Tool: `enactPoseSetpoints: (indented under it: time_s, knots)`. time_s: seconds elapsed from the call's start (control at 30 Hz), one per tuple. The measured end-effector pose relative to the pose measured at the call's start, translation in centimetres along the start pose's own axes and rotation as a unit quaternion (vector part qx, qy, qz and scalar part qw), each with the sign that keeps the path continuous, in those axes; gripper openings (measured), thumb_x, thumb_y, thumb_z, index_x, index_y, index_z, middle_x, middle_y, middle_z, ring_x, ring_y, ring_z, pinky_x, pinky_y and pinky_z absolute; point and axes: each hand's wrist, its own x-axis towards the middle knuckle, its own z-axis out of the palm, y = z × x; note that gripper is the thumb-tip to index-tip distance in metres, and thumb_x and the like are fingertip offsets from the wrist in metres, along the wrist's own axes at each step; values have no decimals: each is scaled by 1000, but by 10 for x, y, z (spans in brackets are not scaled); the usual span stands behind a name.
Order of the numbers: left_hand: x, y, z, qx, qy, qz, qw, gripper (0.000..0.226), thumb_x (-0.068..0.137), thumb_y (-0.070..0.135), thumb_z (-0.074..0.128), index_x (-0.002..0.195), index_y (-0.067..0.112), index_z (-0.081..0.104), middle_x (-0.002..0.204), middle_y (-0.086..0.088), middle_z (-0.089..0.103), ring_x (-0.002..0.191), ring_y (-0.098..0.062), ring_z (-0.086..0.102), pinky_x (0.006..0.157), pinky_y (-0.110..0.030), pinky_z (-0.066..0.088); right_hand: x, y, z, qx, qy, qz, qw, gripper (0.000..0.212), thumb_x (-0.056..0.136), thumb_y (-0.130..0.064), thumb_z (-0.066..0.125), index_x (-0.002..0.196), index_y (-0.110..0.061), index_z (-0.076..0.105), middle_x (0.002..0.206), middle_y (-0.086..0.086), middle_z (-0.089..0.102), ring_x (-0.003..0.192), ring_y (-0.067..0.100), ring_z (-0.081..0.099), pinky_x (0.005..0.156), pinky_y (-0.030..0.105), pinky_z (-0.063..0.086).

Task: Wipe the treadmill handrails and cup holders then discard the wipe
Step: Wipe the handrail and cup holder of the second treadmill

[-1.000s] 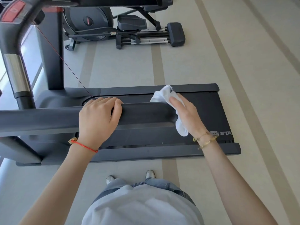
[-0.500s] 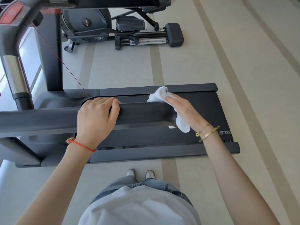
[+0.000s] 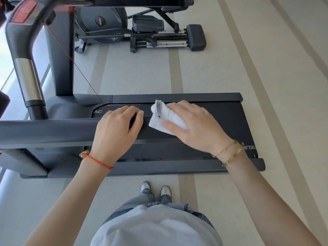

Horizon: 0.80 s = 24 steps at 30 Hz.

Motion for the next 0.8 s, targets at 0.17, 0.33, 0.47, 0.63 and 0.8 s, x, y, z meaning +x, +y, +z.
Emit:
enactPoseSetpoints:
  time_s: [0.17, 0.33, 0.47, 0.63, 0.8]
  knots:
    - [1, 0, -2, -16, 11, -8, 1000, 26, 101, 27, 46, 88, 16, 66, 84, 4, 67, 78, -20, 57, 61, -38, 47, 7, -4, 3, -54, 11, -5, 998, 48, 92, -65, 32, 121, -32, 51, 104, -11, 54, 84, 20, 53, 73, 35, 42]
    - [1, -2, 1, -12, 25, -13, 1000, 25, 99, 23, 52, 80, 13, 64, 69, 1, 60, 67, -24, 50, 57, -34, 40, 27, -13, 11, -84, 4, -4, 996, 45, 90, -69, 26, 98, -32, 48, 84, -8, 53, 67, 20, 50, 50, 27, 26]
    - [1, -2, 5, 2, 38, -17, 999, 36, 101, 25, 42, 76, 12, 65, 63, 0, 58, 61, -25, 49, 59, -36, 42, 6, -3, 8, -85, 41, -14, 995, 53, 87, -71, 27, 120, -37, 50, 98, -11, 57, 82, 17, 56, 66, 29, 37]
    - [1, -3, 9, 34, 40, -16, 998, 50, 102, 31, 32, 71, 10, 66, 58, -3, 57, 61, -25, 51, 61, -39, 43, 20, 28, -6, 188, -98, 106, 972, 28, 87, -65, 48, 94, -41, 60, 79, -16, 66, 79, 3, 61, 74, 31, 43]
    - [0, -3, 10, 53, 46, -19, 997, 53, 102, 32, 31, 70, 10, 67, 58, -3, 58, 62, -25, 52, 60, -39, 41, 15, 40, -2, 313, -84, 107, 940, 34, 87, -58, 53, 87, -26, 64, 76, -15, 56, 75, 5, 53, 82, 34, 38]
